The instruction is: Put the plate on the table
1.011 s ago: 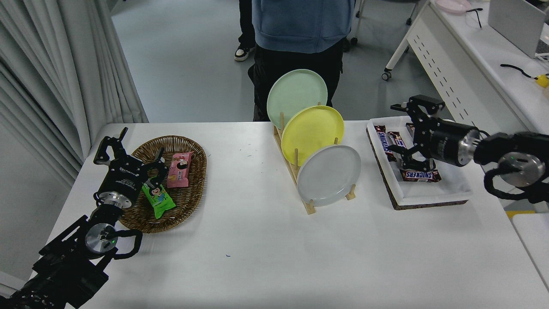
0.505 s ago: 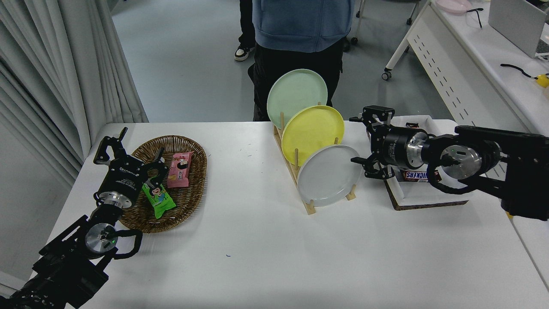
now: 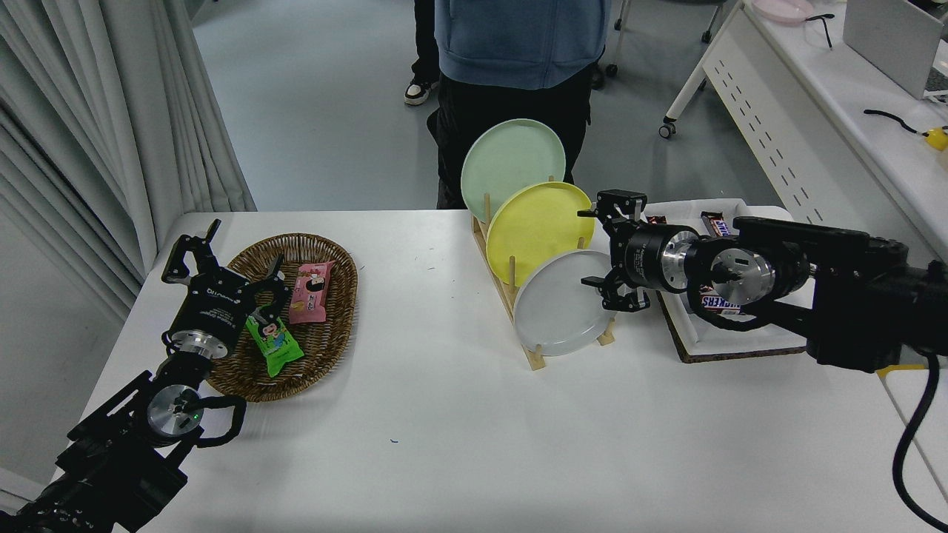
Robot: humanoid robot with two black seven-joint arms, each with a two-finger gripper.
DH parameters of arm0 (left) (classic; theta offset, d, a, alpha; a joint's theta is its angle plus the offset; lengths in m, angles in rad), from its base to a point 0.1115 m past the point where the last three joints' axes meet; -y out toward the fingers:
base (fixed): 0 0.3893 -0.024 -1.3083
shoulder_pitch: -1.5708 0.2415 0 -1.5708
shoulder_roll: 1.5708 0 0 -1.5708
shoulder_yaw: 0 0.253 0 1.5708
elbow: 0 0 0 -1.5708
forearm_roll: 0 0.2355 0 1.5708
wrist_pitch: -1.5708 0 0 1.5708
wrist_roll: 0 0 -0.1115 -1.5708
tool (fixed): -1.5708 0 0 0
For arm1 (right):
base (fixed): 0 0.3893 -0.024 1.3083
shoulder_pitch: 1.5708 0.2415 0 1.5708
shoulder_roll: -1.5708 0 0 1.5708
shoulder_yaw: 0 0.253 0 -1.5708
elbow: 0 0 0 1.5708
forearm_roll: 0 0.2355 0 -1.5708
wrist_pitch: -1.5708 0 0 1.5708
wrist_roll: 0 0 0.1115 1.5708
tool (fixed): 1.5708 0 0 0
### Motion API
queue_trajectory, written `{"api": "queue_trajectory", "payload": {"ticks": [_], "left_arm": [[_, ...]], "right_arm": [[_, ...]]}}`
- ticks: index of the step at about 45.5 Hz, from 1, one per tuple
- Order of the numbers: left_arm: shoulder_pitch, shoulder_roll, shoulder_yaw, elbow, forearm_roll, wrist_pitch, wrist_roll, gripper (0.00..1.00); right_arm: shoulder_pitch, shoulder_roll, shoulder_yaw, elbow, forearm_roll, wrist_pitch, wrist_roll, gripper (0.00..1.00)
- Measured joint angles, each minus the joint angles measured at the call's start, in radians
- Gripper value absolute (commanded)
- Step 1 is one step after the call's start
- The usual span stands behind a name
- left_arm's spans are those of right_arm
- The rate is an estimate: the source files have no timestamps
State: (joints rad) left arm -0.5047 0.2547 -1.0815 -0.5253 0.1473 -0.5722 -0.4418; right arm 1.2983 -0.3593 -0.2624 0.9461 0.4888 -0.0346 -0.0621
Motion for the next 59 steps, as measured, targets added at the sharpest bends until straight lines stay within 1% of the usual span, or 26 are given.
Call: {"api": "queue_trajectory", "payload": {"ticks": [8, 10, 12, 25, 29, 32, 35, 38, 40, 42, 59], "left_arm": [[0.000, 0.000, 0.000, 0.000, 0.000, 0.000, 0.000, 1.00], [0.000, 0.000, 0.000, 0.000, 0.000, 0.000, 0.000, 1.00], [0.000, 0.000, 0.000, 0.000, 0.000, 0.000, 0.000, 1.00], [0.000, 0.000, 0.000, 0.001, 0.000, 0.000, 0.000, 1.00], [0.000, 0.000, 0.000, 0.001, 0.000, 0.000, 0.000, 1.00], [0.000, 0.000, 0.000, 0.001, 0.000, 0.000, 0.000, 1.00], [0.000, 0.000, 0.000, 0.001, 0.000, 0.000, 0.000, 1.00], [0.000, 0.000, 0.000, 0.001, 0.000, 0.000, 0.000, 1.00], [0.000, 0.000, 0.000, 0.001, 0.000, 0.000, 0.000, 1.00], [0.000, 0.000, 0.000, 0.001, 0.000, 0.000, 0.000, 1.00], [0.000, 0.000, 0.000, 0.001, 0.000, 0.000, 0.000, 1.00]], "right_arm": [[-0.003, 0.019, 0.009, -0.020, 0.010, -0.004, -0.008, 0.97], [-0.003, 0.022, 0.010, -0.024, 0.011, -0.005, -0.010, 0.91], [-0.004, 0.025, 0.011, -0.027, 0.012, -0.006, -0.011, 0.88], [-0.007, 0.028, 0.015, -0.034, 0.016, -0.007, -0.036, 0.86], [-0.008, 0.026, 0.026, -0.032, 0.017, -0.007, -0.058, 0.82], [-0.010, 0.024, 0.038, -0.032, 0.017, -0.007, -0.071, 0.71], [-0.011, 0.021, 0.053, -0.031, 0.017, -0.007, -0.084, 0.63], [-0.011, 0.018, 0.061, -0.031, 0.017, -0.007, -0.092, 0.60], [-0.011, 0.015, 0.067, -0.031, 0.017, -0.007, -0.101, 0.52], [-0.011, 0.013, 0.072, -0.031, 0.017, -0.007, -0.109, 0.47], [-0.011, 0.005, 0.089, -0.034, 0.015, -0.006, -0.139, 0.46]]}}
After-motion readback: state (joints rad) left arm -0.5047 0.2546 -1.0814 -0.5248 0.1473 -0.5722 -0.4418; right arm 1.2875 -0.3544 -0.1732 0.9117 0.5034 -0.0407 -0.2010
